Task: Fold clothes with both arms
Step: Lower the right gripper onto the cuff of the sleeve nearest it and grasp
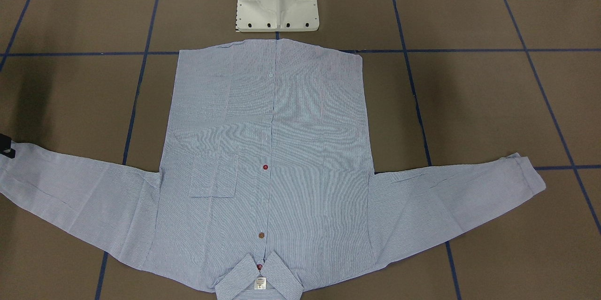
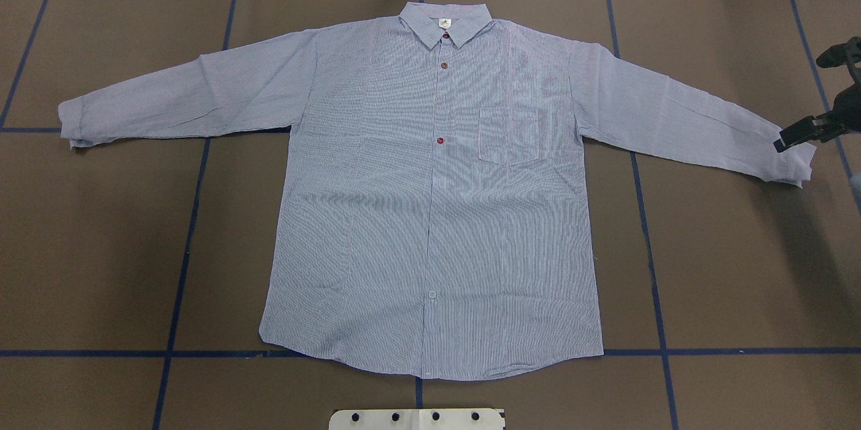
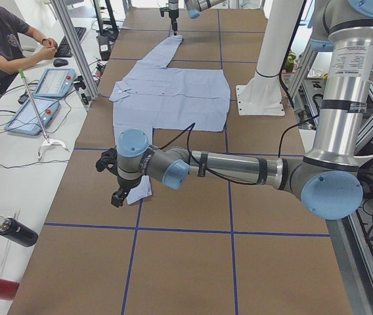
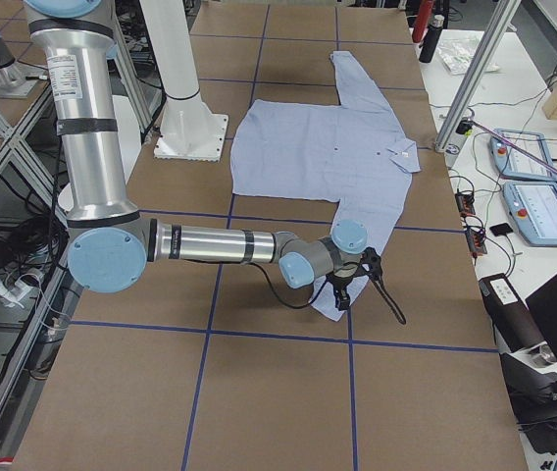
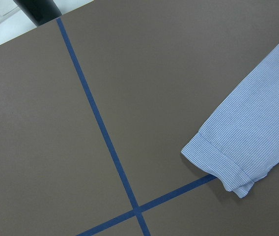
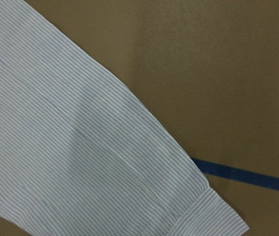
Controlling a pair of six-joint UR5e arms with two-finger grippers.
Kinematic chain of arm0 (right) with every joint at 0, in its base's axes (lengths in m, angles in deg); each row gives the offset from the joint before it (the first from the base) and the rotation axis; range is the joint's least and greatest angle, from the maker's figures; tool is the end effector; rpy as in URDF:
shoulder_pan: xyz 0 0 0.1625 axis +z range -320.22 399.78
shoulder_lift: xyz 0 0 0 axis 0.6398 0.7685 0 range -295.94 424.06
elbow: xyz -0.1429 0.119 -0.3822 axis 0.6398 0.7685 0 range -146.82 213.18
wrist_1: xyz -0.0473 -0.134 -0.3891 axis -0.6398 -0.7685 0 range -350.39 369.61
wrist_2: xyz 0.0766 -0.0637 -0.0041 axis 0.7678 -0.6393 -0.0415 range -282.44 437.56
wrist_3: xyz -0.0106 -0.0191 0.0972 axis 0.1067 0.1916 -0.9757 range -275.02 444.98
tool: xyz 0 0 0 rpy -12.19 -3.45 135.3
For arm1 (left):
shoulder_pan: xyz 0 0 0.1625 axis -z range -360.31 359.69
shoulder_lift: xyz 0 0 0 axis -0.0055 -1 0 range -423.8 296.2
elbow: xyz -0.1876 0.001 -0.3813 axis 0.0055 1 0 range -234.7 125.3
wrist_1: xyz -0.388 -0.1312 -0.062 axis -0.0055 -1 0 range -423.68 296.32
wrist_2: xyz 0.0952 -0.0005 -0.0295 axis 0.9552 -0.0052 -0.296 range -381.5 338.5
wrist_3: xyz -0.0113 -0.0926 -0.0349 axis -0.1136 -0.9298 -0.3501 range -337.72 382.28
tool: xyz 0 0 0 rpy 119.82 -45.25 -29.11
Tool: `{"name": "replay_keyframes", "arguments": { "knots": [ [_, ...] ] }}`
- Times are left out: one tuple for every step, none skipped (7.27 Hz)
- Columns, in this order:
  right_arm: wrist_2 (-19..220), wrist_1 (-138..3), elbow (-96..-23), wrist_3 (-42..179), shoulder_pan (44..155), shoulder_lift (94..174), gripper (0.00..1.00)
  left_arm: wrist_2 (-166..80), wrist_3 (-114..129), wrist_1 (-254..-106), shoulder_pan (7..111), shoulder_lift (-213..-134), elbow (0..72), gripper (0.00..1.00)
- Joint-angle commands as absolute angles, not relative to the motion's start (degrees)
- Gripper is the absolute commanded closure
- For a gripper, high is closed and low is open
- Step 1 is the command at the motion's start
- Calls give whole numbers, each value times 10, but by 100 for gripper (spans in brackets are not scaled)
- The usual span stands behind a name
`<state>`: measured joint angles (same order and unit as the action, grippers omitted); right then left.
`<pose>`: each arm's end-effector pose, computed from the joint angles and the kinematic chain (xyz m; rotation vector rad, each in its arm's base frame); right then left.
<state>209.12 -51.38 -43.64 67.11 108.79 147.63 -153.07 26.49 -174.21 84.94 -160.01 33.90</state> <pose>-0.1371 -0.5446 0.6622 0.1120 -0.7994 -0.1923 -0.0208 -0.5624 0.5768 0.4205 0.7177 0.3077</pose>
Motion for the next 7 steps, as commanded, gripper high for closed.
{"name": "replay_keyframes", "arguments": {
  "knots": [
    [2086,-513,-426,669,1084,1482,0,-1531,265,-1742,849,-1600,340,0],
    [2089,-515,-423,669,1083,1483,0,-1531,265,-1742,849,-1600,342,0],
    [2090,-515,-418,669,1082,1484,0,-1531,265,-1742,849,-1600,342,0],
    [2091,-517,-418,669,1080,1485,0,-1531,265,-1743,849,-1600,342,0],
    [2090,-517,-411,668,1073,1485,1,-1531,265,-1743,849,-1600,342,0],
    [2089,-518,-407,669,1068,1485,2,-1531,265,-1743,849,-1600,343,0],
    [2090,-519,-405,668,1066,1485,2,-1531,265,-1743,849,-1600,342,0]
  ]
}}
